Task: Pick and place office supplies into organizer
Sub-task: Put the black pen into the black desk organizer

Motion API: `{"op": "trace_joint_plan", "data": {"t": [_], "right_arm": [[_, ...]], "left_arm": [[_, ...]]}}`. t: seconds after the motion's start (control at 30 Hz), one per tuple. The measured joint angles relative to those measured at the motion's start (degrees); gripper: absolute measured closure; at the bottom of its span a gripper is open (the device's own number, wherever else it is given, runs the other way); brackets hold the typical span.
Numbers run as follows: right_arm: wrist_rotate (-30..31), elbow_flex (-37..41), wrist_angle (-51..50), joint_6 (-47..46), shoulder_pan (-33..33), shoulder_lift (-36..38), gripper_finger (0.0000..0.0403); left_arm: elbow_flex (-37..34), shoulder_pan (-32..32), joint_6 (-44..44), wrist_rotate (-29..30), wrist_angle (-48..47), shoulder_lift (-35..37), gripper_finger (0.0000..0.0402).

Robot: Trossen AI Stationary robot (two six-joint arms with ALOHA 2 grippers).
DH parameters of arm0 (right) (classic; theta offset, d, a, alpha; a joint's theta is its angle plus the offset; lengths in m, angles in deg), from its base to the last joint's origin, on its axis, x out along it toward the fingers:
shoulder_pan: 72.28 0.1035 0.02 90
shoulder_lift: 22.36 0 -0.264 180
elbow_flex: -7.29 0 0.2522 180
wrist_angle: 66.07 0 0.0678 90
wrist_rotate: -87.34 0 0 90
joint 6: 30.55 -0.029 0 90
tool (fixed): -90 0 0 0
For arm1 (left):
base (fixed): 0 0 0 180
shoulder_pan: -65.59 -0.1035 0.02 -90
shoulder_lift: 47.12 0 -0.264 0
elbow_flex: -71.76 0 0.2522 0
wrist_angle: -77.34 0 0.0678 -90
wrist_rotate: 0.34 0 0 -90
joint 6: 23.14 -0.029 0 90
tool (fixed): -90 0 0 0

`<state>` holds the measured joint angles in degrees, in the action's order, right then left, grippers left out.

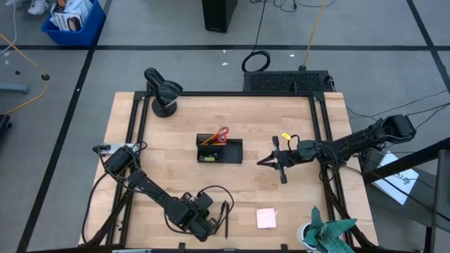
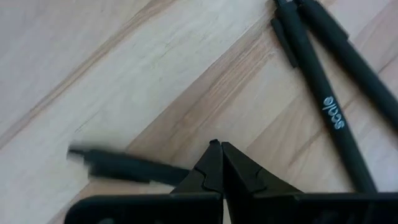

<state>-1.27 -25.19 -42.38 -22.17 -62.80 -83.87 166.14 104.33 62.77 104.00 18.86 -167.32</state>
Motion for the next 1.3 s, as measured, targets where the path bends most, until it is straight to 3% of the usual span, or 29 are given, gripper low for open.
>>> {"op": "trace_joint_plan", "data": {"t": [0.27,0.83,1.13,1.3], "right_arm": [[0.0,0.0,0.9,4.58,0.0,0.01,0.0403],[0.02,-0.02,1.83,3.34,-0.02,0.01,0.0403],[-0.01,-0.02,3.04,-0.29,0.0,0.01,0.0403],[-0.06,-0.02,2.68,0.46,0.0,0.01,0.0403]], "left_arm": [[0.12,-0.09,-4.79,0.4,-1.73,0.24,0.0401],[4.86,-3.4,-10.26,6.5,-2.14,-0.22,0.04],[7.72,-5.25,-16.6,6.69,6.63,-0.1,0.0401],[7.72,-3.9,-15.07,6.46,9.62,-0.78,0.0401]]}}
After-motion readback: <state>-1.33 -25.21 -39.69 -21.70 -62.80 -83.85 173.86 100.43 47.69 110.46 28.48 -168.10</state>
